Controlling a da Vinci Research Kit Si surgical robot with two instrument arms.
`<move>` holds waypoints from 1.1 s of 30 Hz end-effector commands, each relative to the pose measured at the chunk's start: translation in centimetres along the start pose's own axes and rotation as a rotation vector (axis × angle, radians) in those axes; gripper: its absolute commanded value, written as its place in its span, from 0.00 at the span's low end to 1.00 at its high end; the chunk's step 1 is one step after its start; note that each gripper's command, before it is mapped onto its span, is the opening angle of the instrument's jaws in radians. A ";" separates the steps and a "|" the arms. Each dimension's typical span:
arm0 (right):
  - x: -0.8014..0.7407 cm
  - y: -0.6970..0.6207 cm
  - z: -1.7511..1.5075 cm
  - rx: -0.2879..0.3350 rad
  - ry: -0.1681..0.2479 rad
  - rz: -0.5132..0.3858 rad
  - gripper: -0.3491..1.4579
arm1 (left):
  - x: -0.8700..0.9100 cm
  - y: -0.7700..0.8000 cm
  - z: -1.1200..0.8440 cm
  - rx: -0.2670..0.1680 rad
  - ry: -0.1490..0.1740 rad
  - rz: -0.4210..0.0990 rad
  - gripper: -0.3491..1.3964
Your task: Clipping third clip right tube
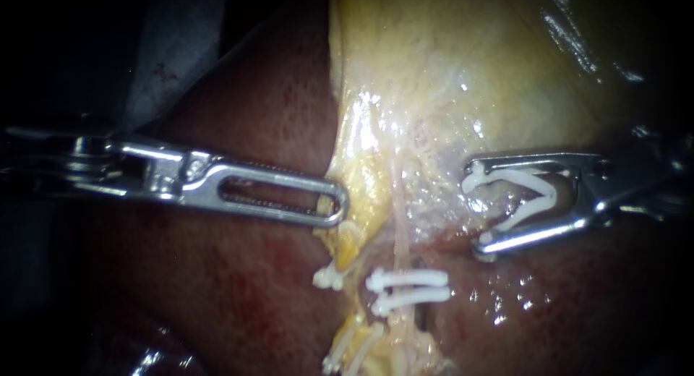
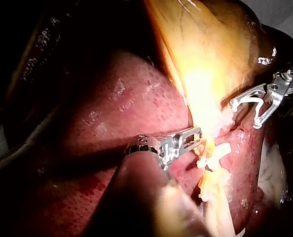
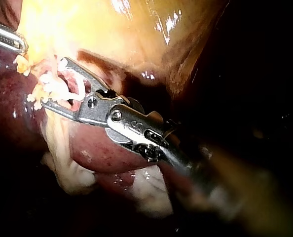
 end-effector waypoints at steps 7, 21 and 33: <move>-0.06 -0.05 0.13 0.019 -0.005 0.006 0.52 | -0.01 -0.02 -0.10 0.006 0.006 -0.001 0.00; -0.22 -0.15 0.45 0.089 -0.019 0.105 0.50 | -0.10 -0.22 -0.57 0.005 -0.004 -0.013 0.00; -0.32 -0.16 0.74 0.111 -0.028 0.133 0.49 | -0.07 -0.41 -0.63 0.010 -0.006 -0.020 0.00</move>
